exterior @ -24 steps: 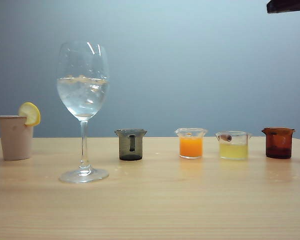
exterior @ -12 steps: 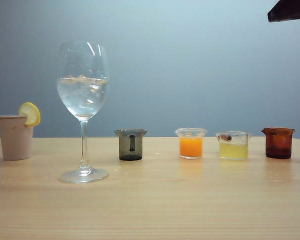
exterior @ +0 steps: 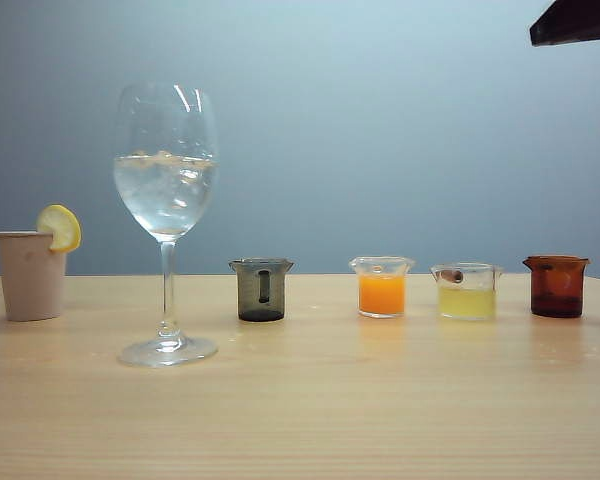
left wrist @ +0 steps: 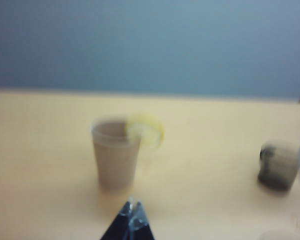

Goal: Pick up the first measuring cup from the left, pour the coconut rum inside into the goblet, and finally put the measuring cup back in its original place.

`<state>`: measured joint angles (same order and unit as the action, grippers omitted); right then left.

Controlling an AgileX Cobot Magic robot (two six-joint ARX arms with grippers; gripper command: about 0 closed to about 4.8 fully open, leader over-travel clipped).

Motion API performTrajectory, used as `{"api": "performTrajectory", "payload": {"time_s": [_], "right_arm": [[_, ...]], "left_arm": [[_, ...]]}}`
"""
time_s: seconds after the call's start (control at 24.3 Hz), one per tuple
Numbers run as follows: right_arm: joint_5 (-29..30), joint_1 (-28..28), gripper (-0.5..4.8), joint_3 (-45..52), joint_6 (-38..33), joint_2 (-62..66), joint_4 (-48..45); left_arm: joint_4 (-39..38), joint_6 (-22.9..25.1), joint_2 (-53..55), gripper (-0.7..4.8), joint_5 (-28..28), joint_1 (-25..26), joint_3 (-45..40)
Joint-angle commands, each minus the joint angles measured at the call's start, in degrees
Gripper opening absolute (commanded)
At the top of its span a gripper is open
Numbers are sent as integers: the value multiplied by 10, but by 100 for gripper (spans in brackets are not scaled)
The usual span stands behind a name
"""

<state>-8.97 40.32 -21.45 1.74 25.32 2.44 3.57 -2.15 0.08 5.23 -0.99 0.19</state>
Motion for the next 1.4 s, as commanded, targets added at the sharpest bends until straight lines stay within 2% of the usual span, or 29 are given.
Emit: {"api": "performTrajectory", "payload": {"time_s": [0.04,0.16,0.74,0.78,0.86,0.9,0.95,1.15,1.4], "right_arm": [[0,0,0,-1,-2,0,-8],[0,0,0,-1,-2,0,-8],[0,0,0,-1,-2,0,-8],[-4,0,0,0,-2,0,-9],[-75,-16,0,17,-2,-15,-12],[-104,-35,0,35,-2,-31,-15],[-106,-54,0,50,-2,-47,-15],[29,-202,0,147,-2,-181,-31],[33,-312,0,200,-2,-253,-37]], "left_arm": [[-22,27,1,-5,-17,-17,2],[-16,36,1,-5,-14,-31,2],[-2,37,1,8,-26,-30,2],[-2,37,1,8,-26,-30,2],[-2,37,1,8,-26,-30,2],[-2,37,1,8,-26,-30,2],[-2,37,1,8,-26,-30,2],[-3,37,1,8,-26,-30,2],[-3,37,1,8,-26,-30,2]]}}
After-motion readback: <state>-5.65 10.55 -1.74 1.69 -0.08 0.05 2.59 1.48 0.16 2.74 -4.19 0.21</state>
